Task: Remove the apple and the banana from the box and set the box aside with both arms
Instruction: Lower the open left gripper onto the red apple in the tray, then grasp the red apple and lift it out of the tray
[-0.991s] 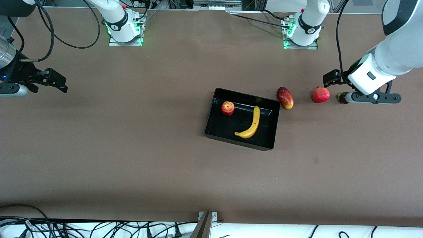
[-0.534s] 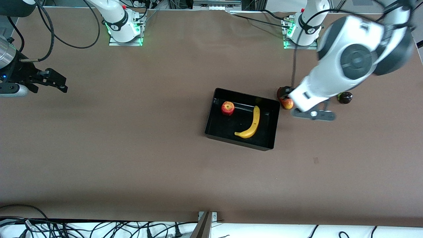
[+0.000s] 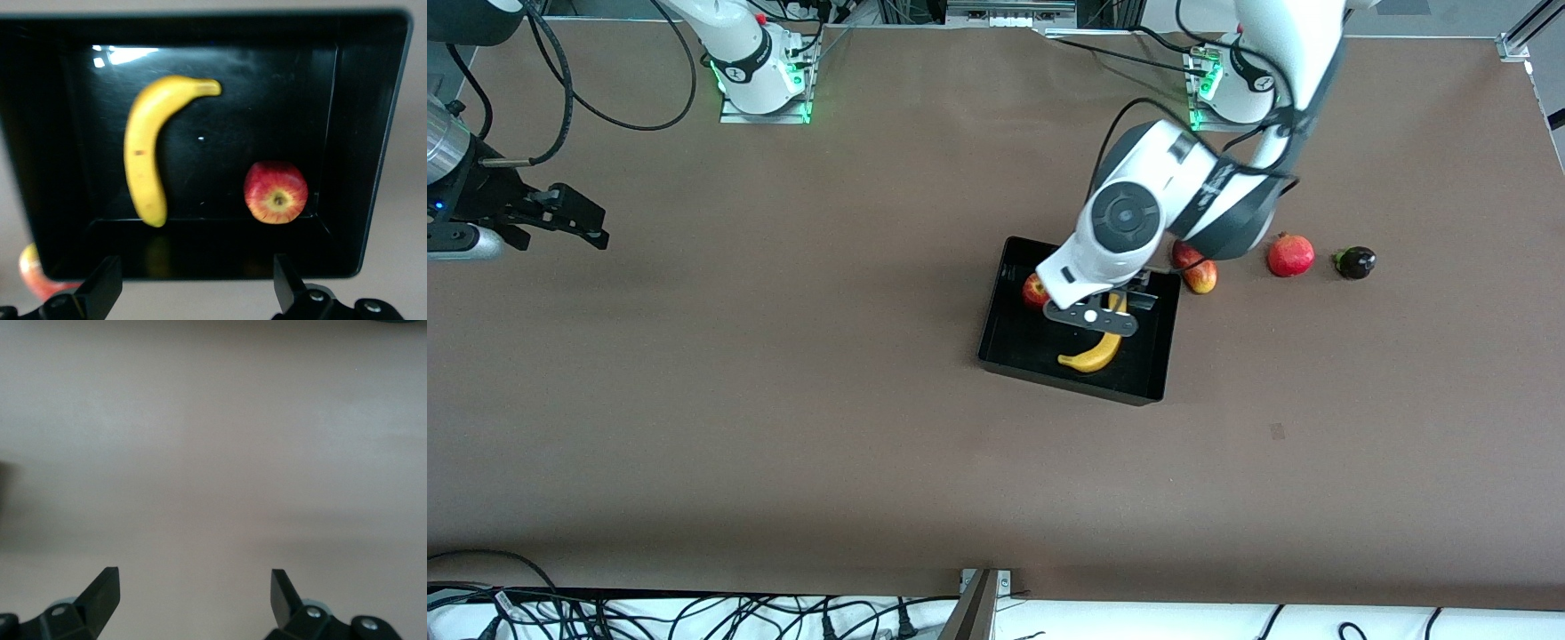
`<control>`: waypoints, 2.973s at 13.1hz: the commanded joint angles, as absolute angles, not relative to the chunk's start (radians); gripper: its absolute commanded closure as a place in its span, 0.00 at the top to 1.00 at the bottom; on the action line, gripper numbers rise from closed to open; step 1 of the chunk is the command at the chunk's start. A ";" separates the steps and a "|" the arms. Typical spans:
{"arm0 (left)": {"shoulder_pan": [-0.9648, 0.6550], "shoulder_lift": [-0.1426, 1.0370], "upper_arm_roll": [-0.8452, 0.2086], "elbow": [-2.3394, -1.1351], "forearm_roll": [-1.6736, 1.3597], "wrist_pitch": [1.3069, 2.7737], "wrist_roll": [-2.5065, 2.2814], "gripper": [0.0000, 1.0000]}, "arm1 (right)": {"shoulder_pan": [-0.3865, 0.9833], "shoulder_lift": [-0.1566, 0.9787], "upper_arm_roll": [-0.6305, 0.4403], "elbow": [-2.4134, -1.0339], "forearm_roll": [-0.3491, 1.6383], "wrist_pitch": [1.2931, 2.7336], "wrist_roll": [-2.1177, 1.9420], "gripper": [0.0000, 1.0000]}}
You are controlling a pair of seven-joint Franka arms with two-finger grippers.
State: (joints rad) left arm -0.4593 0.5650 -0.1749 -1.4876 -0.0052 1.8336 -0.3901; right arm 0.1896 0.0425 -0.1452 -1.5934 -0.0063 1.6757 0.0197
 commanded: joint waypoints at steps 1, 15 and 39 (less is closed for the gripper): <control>-0.495 0.626 -0.166 -1.482 -0.002 1.914 -0.399 1.00 | 0.189 0.044 -0.144 -1.580 -0.014 1.670 0.018 1.00; -0.558 0.716 -0.166 -1.595 0.008 2.158 -0.519 1.00 | 0.189 0.043 -0.144 -1.580 -0.014 1.663 0.020 1.00; -0.005 0.522 -0.150 -1.636 0.130 1.825 0.089 0.46 | 0.187 0.044 -0.146 -1.582 -0.012 1.664 0.018 1.00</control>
